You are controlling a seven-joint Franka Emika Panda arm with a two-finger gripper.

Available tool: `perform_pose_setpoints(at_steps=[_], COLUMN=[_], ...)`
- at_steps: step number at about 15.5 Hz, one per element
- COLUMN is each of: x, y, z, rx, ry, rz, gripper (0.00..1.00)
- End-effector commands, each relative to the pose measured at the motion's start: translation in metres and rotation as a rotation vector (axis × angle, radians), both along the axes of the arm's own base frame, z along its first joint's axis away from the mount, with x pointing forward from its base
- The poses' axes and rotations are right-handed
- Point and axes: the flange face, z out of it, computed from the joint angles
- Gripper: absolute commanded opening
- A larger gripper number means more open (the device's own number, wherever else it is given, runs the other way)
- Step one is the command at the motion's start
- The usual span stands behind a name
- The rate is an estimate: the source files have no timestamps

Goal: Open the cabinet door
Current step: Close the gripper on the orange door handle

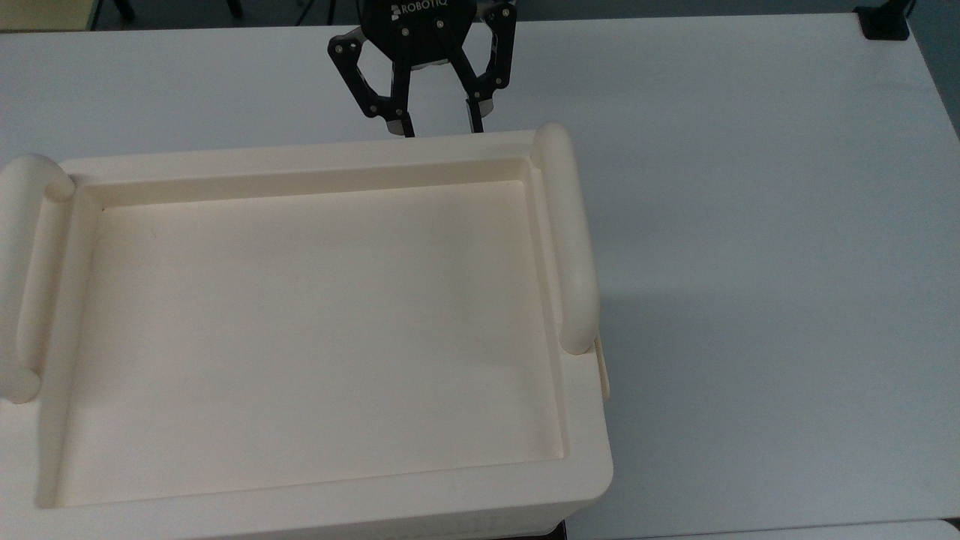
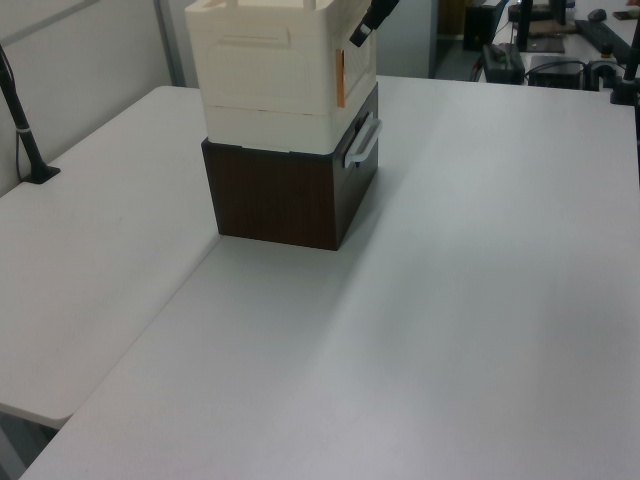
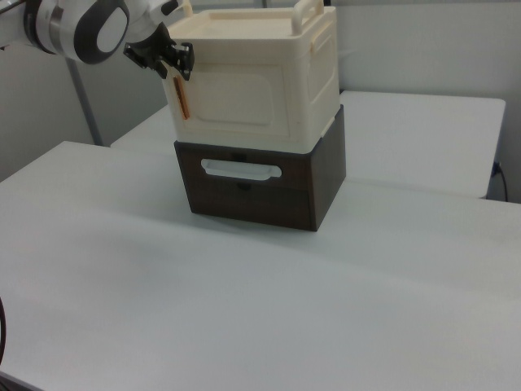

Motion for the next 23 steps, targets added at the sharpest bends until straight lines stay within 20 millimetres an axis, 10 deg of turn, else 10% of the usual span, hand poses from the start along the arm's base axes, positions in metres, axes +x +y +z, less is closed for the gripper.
perform_pose_setpoints(at_steps=[1,11,18,23], x=[0.005,0.015,0.017,0.011], y=[0.009,0.021,0.02,0.012], z=[-0.006,-0.02,-0.026,-0.017], rx=[0.019,0.005,-0.003,-0.002], ry=[-0.026,-0.059,-0.051,-0.048], rz=[0.001,0.005,0.005,-0.001], gripper=[0.53,0.48,0.08,0.05])
